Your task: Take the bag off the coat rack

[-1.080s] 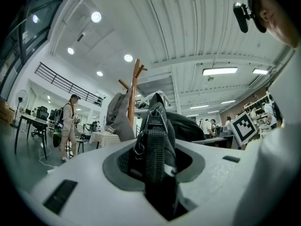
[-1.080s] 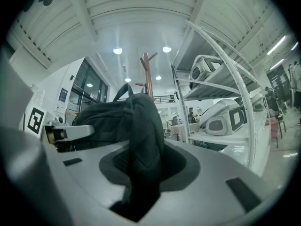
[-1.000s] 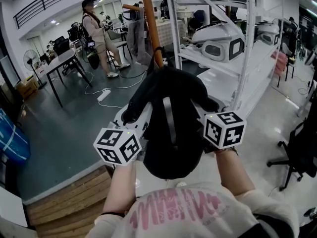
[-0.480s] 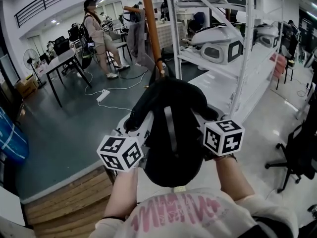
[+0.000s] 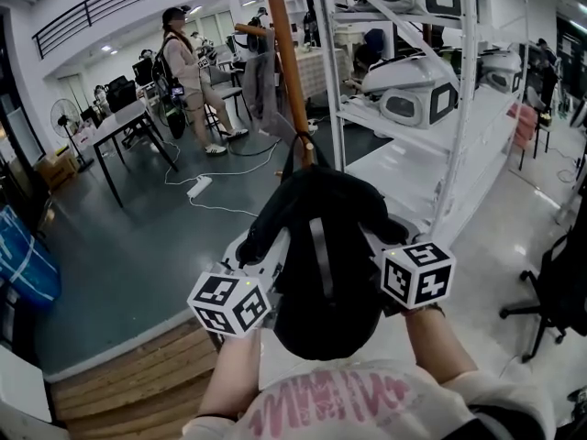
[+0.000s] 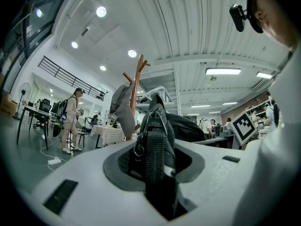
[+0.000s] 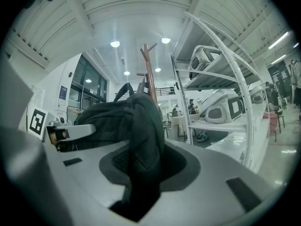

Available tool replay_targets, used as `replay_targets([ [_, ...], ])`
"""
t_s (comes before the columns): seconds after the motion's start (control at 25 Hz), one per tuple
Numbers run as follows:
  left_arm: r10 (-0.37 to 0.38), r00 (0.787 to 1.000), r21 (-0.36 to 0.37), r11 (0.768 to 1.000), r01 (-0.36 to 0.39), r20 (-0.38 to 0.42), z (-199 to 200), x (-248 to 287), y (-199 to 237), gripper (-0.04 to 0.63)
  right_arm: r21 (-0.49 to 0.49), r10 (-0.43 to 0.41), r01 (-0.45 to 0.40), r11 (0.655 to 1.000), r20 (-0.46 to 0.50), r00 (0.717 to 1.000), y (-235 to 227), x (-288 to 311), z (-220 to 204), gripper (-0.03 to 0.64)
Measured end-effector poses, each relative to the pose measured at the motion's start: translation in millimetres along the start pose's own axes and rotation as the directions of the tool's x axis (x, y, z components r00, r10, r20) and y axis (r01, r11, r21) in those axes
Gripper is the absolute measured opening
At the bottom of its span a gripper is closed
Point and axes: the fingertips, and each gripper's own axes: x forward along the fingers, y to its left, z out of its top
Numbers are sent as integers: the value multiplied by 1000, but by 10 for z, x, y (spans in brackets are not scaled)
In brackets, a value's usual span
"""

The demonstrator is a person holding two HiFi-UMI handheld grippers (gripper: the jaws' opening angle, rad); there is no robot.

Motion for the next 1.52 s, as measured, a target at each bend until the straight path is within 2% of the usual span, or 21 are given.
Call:
replay_targets([
  [0.52, 10, 1000, -3, 1000, -10, -29, -148, -19, 45, 118, 20, 14, -13, 1000, -29, 999, -9, 74, -182, 123],
  [1.04, 41, 991, -66, 997, -50, -126, -772, -99, 109, 110, 53, 10, -2, 999, -154, 988, -49, 49, -821, 126],
  [1.52, 80, 977, -70, 993, -96, -195, -1166, -169, 57, 101, 75, 24, -5, 997, -248, 969, -81, 17, -1282, 126],
])
